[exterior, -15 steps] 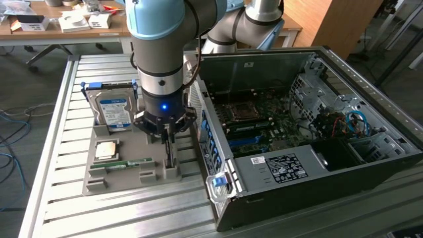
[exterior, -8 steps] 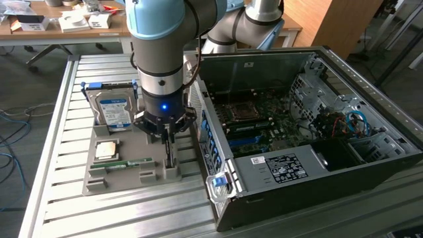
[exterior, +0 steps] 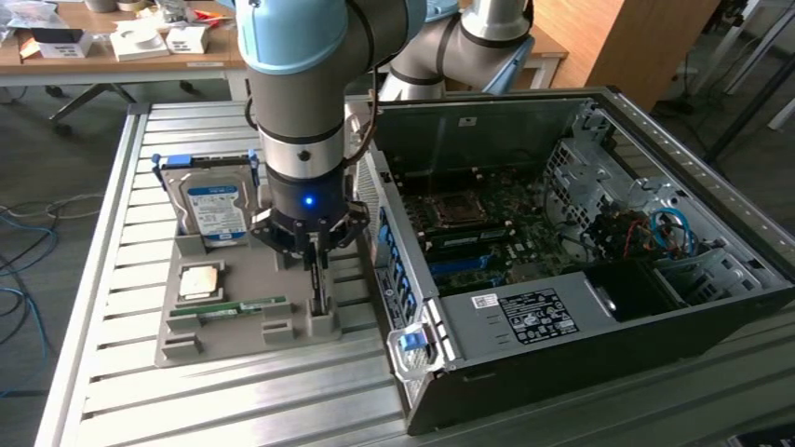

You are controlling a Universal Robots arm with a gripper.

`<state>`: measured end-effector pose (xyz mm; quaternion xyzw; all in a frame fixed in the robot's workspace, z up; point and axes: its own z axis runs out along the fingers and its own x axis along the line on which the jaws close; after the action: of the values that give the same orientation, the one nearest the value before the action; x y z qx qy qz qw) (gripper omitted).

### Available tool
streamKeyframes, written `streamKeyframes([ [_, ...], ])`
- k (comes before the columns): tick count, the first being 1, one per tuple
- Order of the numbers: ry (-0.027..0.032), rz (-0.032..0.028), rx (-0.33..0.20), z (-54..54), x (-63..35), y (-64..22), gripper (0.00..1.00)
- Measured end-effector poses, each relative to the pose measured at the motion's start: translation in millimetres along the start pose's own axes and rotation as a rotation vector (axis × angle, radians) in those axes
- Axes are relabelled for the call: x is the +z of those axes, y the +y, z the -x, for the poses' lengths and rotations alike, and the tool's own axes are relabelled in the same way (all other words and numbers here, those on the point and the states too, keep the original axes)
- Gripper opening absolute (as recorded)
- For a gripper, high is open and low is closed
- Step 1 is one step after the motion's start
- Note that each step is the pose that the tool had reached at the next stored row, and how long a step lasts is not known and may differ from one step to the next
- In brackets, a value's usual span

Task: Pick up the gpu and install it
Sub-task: 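Pick up the gpu and move the gpu toward the slot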

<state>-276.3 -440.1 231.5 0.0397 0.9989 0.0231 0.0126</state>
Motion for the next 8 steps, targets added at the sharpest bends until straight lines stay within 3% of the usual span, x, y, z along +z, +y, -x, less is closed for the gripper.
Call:
streamKeyframes([
  [8, 0.0001, -0.0001, 0.000, 0.3, -14.4, 0.6, 0.26],
])
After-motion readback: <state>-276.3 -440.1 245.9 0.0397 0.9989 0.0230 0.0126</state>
